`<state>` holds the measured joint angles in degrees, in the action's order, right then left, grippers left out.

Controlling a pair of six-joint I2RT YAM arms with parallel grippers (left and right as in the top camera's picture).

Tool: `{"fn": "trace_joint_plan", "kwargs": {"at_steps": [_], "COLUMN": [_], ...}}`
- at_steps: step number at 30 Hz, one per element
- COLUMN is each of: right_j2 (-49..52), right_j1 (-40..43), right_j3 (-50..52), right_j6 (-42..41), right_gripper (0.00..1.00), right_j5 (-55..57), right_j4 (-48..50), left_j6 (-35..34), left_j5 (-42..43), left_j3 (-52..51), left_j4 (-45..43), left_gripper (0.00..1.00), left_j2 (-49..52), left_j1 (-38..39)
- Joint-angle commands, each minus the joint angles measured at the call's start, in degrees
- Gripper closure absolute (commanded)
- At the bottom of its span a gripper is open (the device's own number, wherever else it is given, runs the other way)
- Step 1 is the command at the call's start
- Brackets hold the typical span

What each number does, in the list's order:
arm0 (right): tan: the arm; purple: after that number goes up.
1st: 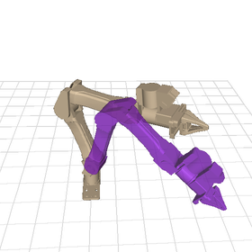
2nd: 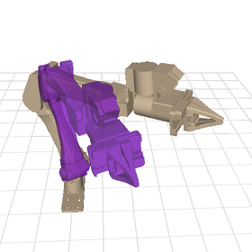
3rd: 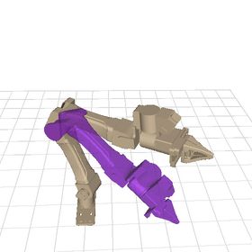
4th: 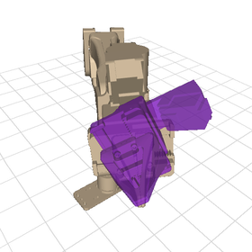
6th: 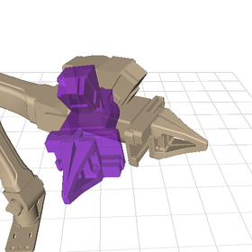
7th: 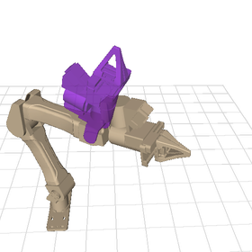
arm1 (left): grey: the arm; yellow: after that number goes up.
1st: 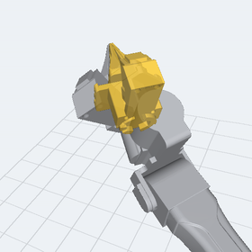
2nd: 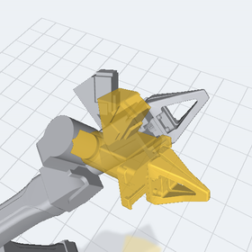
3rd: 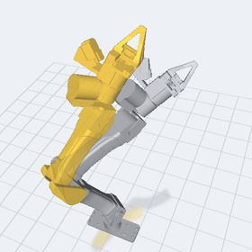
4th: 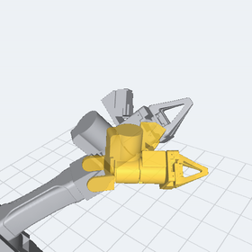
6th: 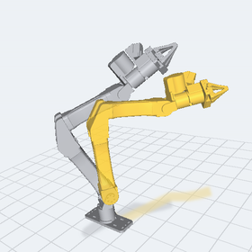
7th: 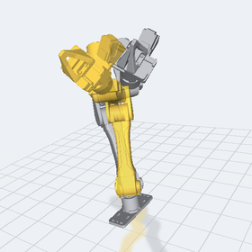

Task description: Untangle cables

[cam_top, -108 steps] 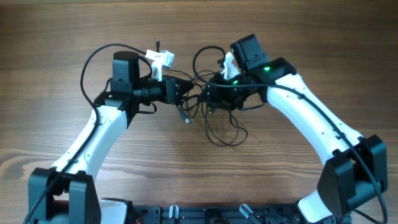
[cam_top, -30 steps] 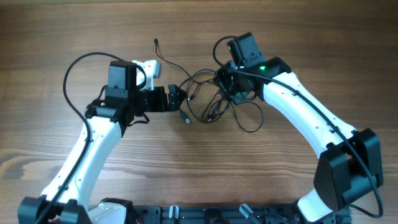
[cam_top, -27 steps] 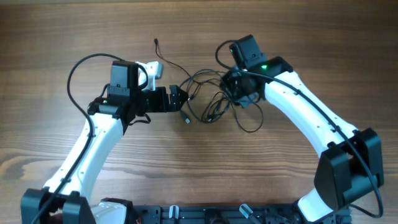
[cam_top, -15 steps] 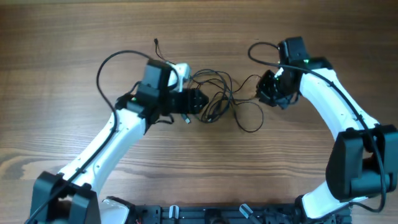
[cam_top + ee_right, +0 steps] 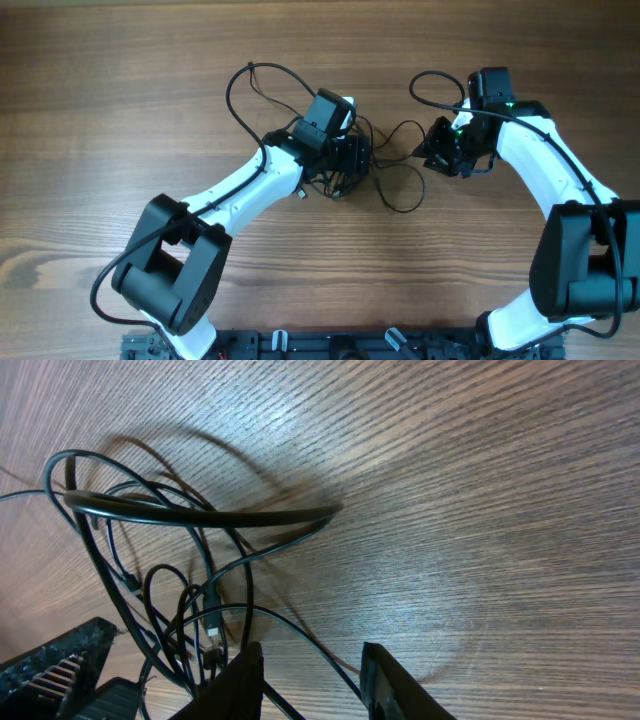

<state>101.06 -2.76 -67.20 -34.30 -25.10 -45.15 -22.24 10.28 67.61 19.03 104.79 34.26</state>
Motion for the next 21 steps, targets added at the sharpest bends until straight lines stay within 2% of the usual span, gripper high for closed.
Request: {"fn": "trace_joint_plan", "kwargs": {"at_steps": [1,7,10,12,13,14,15,17,21], "right_j2": [0.87,0.87,0.87,0.85,0.87,0.87,0.85,0.87,0.87], "right_j1": [-0.28,-0.33,-0.35,-0.35,-0.39,-0.42,-0.44,-0.46,-1.31], "right_j3": [0.26,0.26,0.26,0.26,0.26,0.26,0.26,0.26,0.26], "right_j6": [1.20,1.18,1.22,1.27,1.29,1.84,3.37,7.54,18.91], "right_gripper": [0.67,0.67,0.67,0.67,0.68,0.67,0.68,0.67,0.64], "right_j5": [-0.92,-0.96,-0.94,-0.96,-1.01,-2.08,-3.67,-8.96,-24.44], "right_j4": [0.13,0.11,-0.33,-0.48,-0.52,-0.50,-0.44,-0.04,1.95], "left_j6": [-0.57,-1.01,-1.42,-1.36,-1.36,-1.31,-1.14,-1.18,-1.18], "left_j5": [-1.18,-2.56,-5.27,-5.33,-5.99,-7.02,-7.15,-6.75,4.50], "left_j3": [0.22,0.22,0.22,0.22,0.22,0.22,0.24,0.24,0.24], "left_j4": [0.33,-2.60,-1.22,-0.09,0.52,0.96,0.94,0.98,0.92], "left_gripper": [0.26,0.26,0.45,0.52,0.64,0.86,0.94,0.96,0.96], "left_j2": [0.35,0.96,2.54,3.82,4.09,4.07,3.80,2.93,-1.73], "left_j1": [0.63,3.43,4.15,4.13,4.00,3.72,3.26,2.05,-2.86]}}
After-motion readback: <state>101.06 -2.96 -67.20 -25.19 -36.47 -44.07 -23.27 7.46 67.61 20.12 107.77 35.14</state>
